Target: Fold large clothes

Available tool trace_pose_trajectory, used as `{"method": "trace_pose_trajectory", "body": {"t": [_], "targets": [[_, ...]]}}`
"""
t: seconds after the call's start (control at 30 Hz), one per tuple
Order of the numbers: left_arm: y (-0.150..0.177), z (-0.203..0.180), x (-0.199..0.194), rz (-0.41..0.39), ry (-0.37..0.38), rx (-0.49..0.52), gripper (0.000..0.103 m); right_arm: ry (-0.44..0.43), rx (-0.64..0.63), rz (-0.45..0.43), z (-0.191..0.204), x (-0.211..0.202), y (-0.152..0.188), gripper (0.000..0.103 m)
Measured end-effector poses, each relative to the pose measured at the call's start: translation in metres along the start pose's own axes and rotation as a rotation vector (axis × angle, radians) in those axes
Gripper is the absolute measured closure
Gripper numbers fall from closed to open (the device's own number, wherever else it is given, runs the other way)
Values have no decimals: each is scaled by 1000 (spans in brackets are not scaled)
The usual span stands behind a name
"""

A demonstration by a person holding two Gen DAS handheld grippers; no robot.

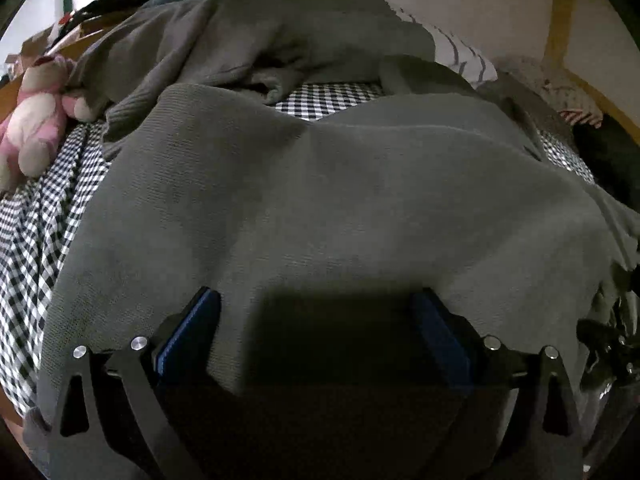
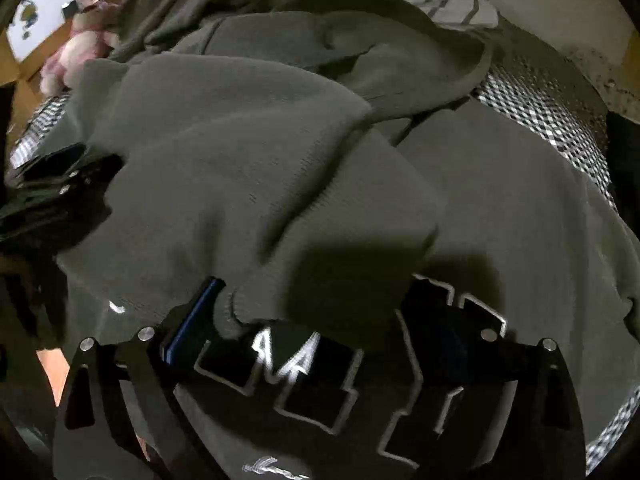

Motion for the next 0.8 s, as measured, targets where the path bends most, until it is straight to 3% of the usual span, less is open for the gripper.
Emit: {"method": "trace_pose_trajectory", "body": {"t": [0.17,0.27,0.33,0.43,0.47,0.5,0.57,0.63,0.67,0.73,0.8], "targets": [[3,-9,0,-35,-28,2,5,9,37,-80,-13,-37,10,10],[6,-7,2,-47,-33,4,5,21,25,26,-31,-20,34,8],[5,-8,3,-50,-50,4,5,52,-16,-30,-31,-9,43,3],[2,-8,-2,-44,-81,-11,5,0,7,-129,-38,-37,50,3],[2,-10,-9,-57,-108,-18,5,1,27,-158,-45,-48,54,3],[4,-16,-27,-124,-128,-25,5,24,74,-192,-61,-63,62,3],[9,-37,-61,-248,-75,-12,5,60,160,-246,-94,-84,75,3],[20,-89,-96,-343,41,73,5,104,295,-292,-140,-107,99,3],[25,-107,-102,-351,81,110,5,127,367,-309,-161,-119,113,3],[45,-175,-114,-329,196,257,5,186,522,-346,-214,-141,147,3],[71,-246,-115,-296,258,419,5,232,634,-368,-255,-158,178,3]]}}
Point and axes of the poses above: each gripper's, at about its wrist camera, not at the fingertips, and x roughly the way its jaws point, z to its left, y to its underside, the point moved 3 cm from there along x, roughly the way its jaws point, and after that the axes turned 9 degrees about -x, right-handed, at the moved point
